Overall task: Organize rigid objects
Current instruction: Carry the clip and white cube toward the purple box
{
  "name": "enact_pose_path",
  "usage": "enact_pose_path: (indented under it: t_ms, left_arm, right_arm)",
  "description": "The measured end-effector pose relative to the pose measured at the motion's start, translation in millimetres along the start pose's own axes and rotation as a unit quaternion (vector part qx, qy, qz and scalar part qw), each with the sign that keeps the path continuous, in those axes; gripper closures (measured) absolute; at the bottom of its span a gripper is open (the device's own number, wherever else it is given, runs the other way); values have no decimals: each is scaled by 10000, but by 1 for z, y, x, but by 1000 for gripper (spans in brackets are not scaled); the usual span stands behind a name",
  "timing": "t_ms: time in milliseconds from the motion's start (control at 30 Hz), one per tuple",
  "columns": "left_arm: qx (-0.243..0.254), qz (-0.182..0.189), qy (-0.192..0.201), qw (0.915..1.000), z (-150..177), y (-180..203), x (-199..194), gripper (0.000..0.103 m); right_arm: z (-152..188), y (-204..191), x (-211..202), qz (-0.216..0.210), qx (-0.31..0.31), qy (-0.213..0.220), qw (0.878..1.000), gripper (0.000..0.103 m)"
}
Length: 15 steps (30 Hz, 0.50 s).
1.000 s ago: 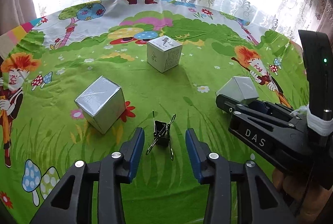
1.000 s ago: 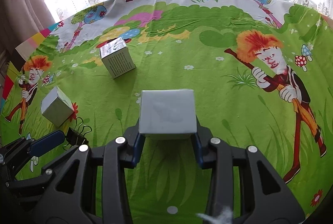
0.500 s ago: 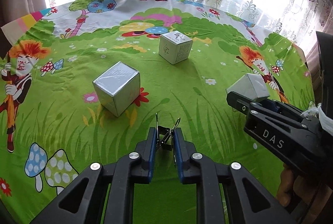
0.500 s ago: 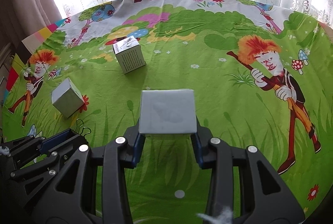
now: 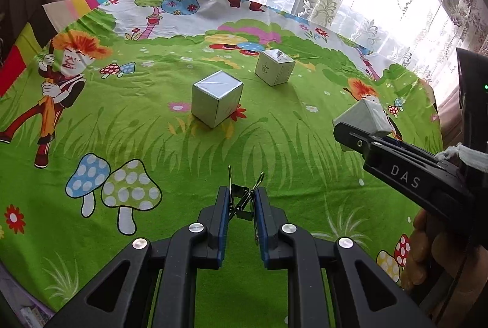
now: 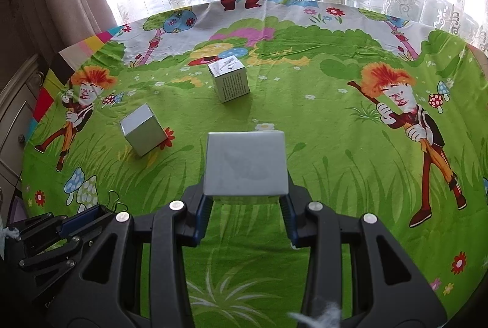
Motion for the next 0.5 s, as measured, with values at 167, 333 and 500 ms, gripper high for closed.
enact_pose_path:
  t_ms: [167, 333, 500]
  left_arm:
    - [-313, -13, 72, 9995, 6, -24, -20, 85]
    - [-579, -48, 221, 9981, 11, -50, -44, 85]
    - [-862, -101, 354, 9956, 19, -80, -66, 85]
  right_arm:
    - [-2, -21, -12, -112, -156, 77, 9998, 59]
    - [-2, -42, -22, -227, -311, 116, 9992, 59]
    - [6, -64, -30, -355, -467, 87, 9982, 59]
Point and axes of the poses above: each gripper's, at about its wrist camera, not at the fingertips, and x roughly the way its jaws point, y to its right, z to its underside, the point moved 7 cm from there along x, roughly the way its jaws point, and after that the axes turned 12 degrees about -x, right-handed, at the moved point
